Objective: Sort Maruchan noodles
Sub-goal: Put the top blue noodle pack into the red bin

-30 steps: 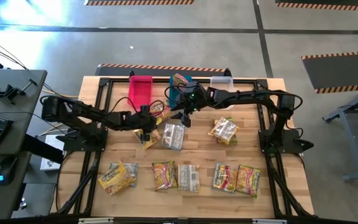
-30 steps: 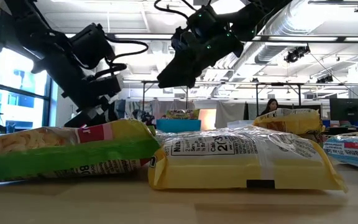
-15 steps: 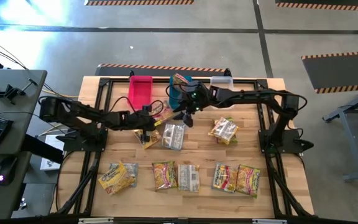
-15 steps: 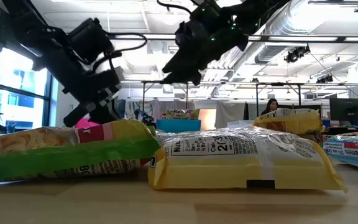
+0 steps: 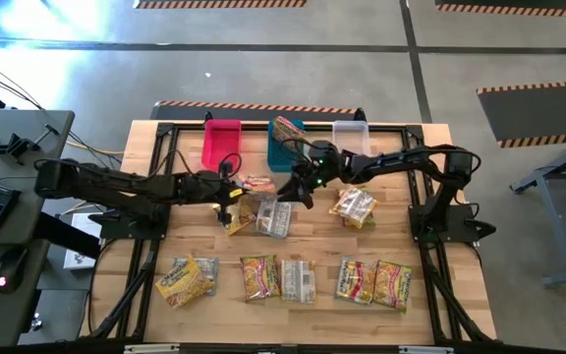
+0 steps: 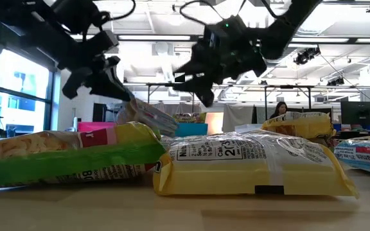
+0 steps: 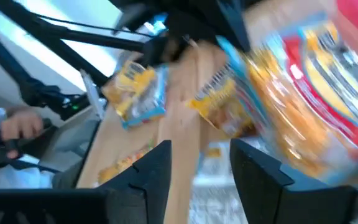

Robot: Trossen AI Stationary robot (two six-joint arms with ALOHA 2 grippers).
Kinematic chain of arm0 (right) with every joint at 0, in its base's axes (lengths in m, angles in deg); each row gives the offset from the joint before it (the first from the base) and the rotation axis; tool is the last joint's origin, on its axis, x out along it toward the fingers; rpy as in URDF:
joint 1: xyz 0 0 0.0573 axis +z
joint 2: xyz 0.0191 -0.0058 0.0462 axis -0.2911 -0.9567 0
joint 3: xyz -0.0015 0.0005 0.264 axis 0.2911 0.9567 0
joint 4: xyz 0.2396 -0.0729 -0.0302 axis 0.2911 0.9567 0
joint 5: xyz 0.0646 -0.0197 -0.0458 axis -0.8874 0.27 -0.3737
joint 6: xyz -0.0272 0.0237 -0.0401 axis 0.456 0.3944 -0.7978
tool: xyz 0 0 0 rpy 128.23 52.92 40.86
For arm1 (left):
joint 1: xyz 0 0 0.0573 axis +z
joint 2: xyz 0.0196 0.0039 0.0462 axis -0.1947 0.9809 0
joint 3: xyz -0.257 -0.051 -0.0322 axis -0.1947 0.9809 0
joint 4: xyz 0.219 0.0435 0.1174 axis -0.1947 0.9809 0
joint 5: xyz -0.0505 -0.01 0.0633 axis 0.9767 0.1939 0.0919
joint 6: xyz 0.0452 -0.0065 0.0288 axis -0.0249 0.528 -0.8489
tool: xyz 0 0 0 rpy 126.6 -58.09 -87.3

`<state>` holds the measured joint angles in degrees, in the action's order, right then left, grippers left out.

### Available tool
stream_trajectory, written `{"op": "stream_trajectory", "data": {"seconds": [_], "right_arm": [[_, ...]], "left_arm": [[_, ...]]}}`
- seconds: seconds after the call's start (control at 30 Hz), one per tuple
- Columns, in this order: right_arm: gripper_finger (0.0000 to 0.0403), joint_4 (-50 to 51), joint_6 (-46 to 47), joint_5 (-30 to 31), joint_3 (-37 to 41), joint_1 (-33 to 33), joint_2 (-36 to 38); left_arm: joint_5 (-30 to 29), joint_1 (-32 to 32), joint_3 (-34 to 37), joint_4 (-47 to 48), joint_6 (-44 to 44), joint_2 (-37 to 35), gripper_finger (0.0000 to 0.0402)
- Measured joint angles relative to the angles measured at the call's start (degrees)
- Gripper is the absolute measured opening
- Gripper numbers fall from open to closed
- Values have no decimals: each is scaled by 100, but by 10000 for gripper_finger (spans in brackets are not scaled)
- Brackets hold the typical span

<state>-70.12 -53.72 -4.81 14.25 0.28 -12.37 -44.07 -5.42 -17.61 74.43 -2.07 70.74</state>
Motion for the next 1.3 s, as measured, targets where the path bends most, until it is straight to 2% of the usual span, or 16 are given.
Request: {"op": "stream_trajectory", "data": {"seconds": [0.2, 0.53, 0.7, 0.9, 1.03, 1.13, 1.3], "right_arm": [[169, 146, 713, -14, 148, 72, -48], [205, 30, 999, 40, 143, -5, -345], [202, -788, 1283, -259, 143, -119, -655], [202, -1902, 1672, -510, 141, -181, -856], [202, -2272, 1829, -507, 141, -175, -929], [201, -2380, 1646, -445, 141, -176, -929], [201, -2360, 1072, -506, 141, -178, -929]], "left_arm": [[-2, 2, 0, 154, -10, -397, 0], [-304, -213, 0, -14, -659, -874, 0], [-409, -412, -2, -142, -1220, -1046, 0], [-913, -738, -4, -412, -1947, -1137, 0], [-1227, -918, -4, -560, -2203, -1169, 0], [-1257, -988, -4, -646, -2064, -1169, 0], [-1166, -1227, -4, -153, -1094, -1159, 0]]}}
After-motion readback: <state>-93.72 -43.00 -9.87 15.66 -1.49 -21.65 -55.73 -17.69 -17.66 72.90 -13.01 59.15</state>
